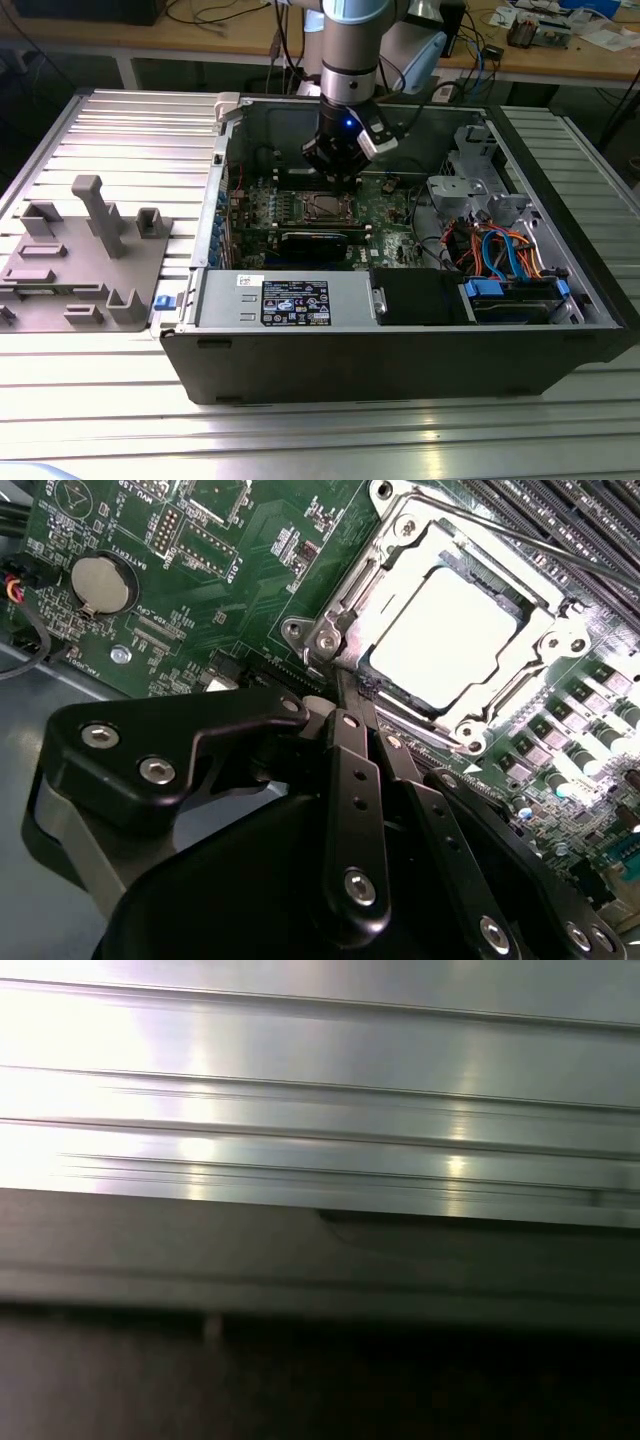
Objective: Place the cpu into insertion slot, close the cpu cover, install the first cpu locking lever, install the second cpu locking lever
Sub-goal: 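Install the first cpu locking lever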
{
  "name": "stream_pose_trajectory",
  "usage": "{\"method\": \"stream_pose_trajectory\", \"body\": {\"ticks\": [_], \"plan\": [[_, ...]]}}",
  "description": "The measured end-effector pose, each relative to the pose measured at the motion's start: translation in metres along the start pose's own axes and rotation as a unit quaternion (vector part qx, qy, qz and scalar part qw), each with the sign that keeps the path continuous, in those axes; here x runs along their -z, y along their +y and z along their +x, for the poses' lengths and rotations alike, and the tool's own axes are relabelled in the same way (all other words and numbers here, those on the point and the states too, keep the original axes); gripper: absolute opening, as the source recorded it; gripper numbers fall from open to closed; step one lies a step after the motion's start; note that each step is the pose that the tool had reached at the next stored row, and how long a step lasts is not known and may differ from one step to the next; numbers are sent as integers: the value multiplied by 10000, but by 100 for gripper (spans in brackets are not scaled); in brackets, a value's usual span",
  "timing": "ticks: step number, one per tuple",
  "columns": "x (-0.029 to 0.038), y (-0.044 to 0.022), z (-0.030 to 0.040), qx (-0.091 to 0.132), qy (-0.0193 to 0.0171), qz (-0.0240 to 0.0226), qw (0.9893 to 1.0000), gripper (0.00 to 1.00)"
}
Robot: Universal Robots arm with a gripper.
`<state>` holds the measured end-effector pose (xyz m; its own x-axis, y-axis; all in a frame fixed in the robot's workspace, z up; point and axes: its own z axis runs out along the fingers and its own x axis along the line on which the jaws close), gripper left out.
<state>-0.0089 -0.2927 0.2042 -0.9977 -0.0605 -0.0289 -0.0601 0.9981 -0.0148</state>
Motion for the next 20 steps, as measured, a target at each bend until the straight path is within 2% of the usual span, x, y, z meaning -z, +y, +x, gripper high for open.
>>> {"method": "stream_pose_trajectory", "body": {"ticks": [3, 8, 20], "plan": [[-7, 2, -1, -3, -6, -57, 10000, 11], [-16, -1, -1, -5, -9, -121, 9999, 11], [6, -2, 20, -4, -30, -119, 9999, 11]]}}
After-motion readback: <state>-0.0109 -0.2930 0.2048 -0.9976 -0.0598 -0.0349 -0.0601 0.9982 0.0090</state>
